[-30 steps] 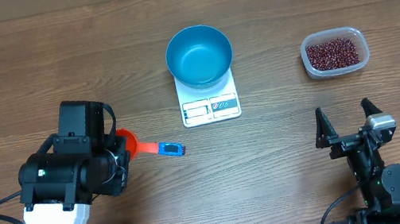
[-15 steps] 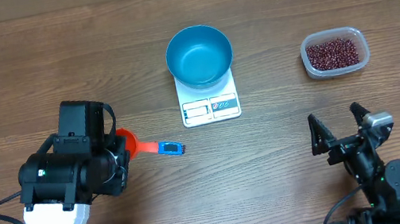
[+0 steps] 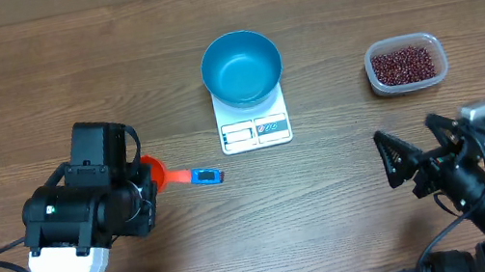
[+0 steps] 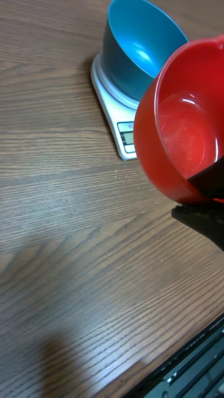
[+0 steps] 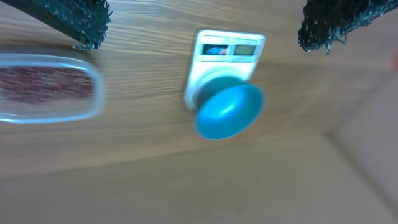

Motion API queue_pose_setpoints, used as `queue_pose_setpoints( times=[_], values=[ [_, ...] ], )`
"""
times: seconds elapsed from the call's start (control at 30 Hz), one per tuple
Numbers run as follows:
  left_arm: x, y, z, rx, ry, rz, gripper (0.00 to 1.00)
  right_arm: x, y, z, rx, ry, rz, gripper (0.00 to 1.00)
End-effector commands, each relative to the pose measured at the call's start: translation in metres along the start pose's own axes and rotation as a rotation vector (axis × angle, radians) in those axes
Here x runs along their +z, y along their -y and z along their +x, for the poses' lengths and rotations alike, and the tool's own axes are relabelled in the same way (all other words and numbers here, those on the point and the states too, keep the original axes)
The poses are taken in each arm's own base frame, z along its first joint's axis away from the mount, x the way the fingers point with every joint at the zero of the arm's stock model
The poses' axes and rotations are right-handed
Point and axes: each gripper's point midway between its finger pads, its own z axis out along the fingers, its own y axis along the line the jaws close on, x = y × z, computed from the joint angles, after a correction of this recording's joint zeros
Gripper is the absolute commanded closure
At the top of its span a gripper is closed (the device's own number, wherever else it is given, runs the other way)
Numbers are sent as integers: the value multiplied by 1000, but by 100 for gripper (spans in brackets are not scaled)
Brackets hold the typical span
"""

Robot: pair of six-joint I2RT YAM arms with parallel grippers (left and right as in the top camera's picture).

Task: Scoop item into bowl and weigh 150g on scale
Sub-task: 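Move the right gripper toward the red cup's blue handle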

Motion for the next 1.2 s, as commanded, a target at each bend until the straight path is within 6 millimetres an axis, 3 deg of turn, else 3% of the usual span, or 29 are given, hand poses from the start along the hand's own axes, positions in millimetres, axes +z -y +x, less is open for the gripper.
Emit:
queue_pose_setpoints(
  times=[0.0, 0.3, 0.5, 0.6, 0.8, 1.0, 1.17],
  values=[
    [-2, 3, 3, -74, -11, 7, 96, -3, -44, -4, -6, -37, -259, 0],
    [15, 4, 17, -113, -86, -72, 96, -32, -108, 0, -24, -94, -693, 0],
    [29, 15, 35, -119, -194, -103, 96, -27, -106, -11, 230, -159, -673, 0],
    [33, 24, 39, -113, -217, -82, 96, -14, -94, -16, 452, -203, -592, 0],
    [33, 30, 38, -106, -218, -57, 96, 9, -76, -5, 802, -346, -498, 0],
    [33, 38, 47, -76, -235, -24, 96, 34, -61, 15, 931, -466, -437, 0],
    [31, 53, 66, -19, -266, 42, 96, 56, -66, 32, 932, -570, -452, 0]
  ],
)
